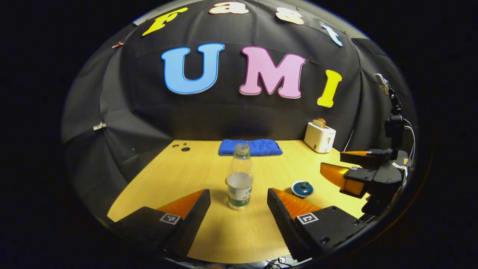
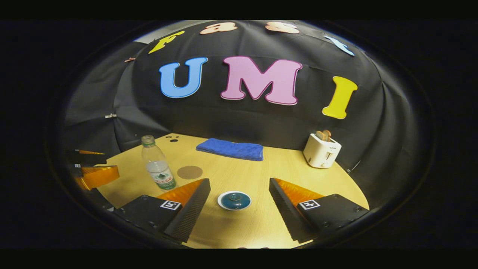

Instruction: Open the teacup lid with one hand, grasp the water bottle and pour water into the teacup with the other hand; after pouring, place the water bottle on the coaster and then close the teacup lid.

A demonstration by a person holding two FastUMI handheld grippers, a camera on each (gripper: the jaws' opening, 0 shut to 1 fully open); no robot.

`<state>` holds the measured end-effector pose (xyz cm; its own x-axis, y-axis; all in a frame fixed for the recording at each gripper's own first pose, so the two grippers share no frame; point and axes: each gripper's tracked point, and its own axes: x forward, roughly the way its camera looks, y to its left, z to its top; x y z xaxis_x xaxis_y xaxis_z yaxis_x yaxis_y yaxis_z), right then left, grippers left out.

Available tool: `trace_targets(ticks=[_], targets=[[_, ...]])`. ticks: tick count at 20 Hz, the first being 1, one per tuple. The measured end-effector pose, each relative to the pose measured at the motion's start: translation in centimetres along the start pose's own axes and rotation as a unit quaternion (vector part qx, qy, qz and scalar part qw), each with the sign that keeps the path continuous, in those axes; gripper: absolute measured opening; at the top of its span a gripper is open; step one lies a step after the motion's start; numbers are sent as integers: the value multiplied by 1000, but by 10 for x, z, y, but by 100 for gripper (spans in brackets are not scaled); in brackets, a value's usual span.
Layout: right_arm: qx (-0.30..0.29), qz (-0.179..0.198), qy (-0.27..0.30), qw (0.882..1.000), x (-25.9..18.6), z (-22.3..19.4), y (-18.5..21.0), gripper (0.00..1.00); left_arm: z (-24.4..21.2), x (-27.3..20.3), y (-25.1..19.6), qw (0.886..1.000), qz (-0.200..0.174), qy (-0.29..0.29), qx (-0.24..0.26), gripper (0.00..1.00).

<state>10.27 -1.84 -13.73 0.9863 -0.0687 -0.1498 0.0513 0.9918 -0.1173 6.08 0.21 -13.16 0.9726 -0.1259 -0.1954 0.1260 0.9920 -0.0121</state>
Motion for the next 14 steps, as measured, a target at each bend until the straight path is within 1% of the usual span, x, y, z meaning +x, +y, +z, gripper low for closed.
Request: trace_targets(ticks=[3,6,8,10,11,13,14], targets=[[0,-5,-6,1000,36,-18,0,98,-26,13,4,1000,8,3,5,97],[-19,-8,-7,1000,59,-42,-3,98,-53,22,7,1000,5,17,-7,97],[-17,-7,-6,1000,69,-54,-4,98,-68,28,9,1000,5,27,-15,97],[-14,-4,-2,1000,78,-63,-3,94,-77,30,11,999,2,33,-21,97],[-12,-3,-2,1000,80,-65,-3,80,-80,30,12,999,1,35,-23,97],[-11,2,2,1000,82,-70,1,70,-83,30,17,999,5,37,-27,98],[-14,3,6,1000,84,-74,2,70,-82,32,19,999,7,38,-31,98]])
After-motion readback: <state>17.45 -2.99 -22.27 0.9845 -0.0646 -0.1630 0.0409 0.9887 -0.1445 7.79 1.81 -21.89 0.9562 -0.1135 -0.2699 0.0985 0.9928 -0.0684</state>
